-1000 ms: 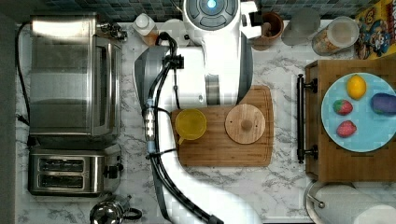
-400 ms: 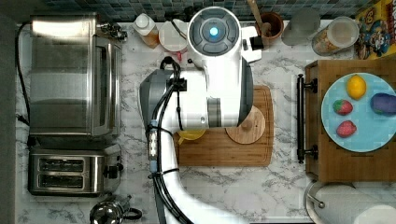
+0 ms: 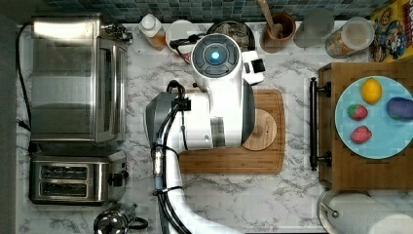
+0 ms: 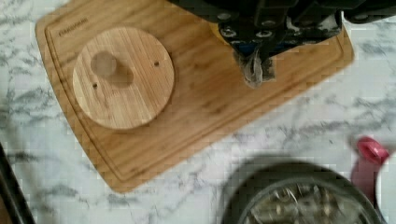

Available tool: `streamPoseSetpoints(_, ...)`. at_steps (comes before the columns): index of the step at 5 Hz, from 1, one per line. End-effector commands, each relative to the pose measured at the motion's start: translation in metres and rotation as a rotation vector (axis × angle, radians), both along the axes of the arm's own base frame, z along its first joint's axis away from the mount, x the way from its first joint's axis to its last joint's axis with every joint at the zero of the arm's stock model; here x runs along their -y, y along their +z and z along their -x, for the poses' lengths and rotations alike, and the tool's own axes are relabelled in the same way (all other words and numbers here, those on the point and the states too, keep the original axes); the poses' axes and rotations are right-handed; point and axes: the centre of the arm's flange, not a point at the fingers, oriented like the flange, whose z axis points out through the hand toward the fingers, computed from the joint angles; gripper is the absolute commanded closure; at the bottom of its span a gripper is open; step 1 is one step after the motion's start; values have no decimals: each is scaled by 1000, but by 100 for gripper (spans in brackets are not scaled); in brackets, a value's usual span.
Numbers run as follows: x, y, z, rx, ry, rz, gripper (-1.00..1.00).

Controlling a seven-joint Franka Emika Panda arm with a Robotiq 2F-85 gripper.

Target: Get a tea bag.

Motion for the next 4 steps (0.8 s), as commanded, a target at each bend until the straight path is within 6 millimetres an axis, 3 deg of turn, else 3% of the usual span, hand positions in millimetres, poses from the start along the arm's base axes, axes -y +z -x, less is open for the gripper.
streamPoseSetpoints(1, -6, 36, 10, 58, 79, -19, 100)
streamPoseSetpoints(4, -6, 36, 10, 59, 79, -19, 100)
